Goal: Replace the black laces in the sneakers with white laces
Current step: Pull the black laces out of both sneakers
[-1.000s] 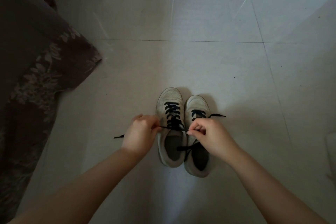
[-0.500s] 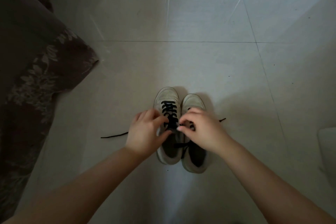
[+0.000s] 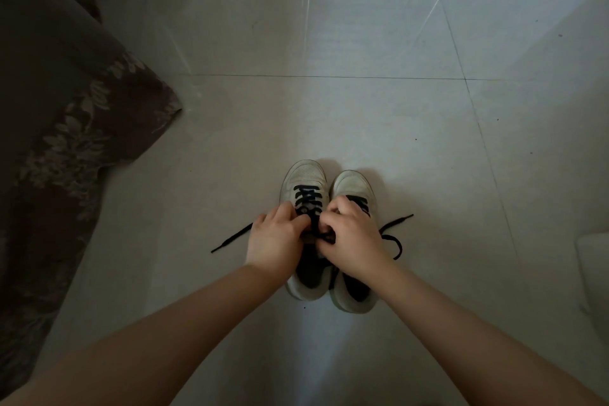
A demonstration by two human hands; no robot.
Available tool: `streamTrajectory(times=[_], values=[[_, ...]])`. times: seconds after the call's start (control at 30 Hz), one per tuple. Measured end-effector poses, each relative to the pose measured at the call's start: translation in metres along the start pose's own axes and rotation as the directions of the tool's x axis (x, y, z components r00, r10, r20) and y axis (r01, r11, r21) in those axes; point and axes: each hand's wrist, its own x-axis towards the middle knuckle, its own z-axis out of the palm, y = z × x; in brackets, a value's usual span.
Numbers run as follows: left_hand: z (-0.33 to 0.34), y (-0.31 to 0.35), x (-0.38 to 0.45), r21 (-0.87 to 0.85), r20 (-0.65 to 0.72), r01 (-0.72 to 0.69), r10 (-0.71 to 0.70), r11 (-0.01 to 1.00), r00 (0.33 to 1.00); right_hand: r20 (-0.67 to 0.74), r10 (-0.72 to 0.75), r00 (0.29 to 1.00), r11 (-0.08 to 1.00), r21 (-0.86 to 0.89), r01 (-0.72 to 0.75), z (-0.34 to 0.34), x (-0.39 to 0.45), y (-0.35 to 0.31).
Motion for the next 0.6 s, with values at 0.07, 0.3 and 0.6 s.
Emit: streamTrajectory(times=[0.07, 0.3, 0.6], values=[[0.002, -0.002, 0.000, -0.033, 0.009, 0.020, -0.019, 0.999, 1.000, -0.055, 0.006, 0.998, 0.999, 0.047, -0.004, -0.001, -0.002, 0.001], [0.007, -0.008, -0.004, -0.299, 0.036, 0.117, -0.111, 0.947, 0.993, -0.023, 0.327, 0.945, 0.823, 0.498, -0.273, -0.037, -0.016, 0.017], [-0.002, -0.019, -0.001, -0.760, 0.197, 0.542, -0.668, 0.358, 0.717, -0.094, 0.770, 0.632, 0.581, 0.514, -0.631, -0.065, -0.021, 0.058]])
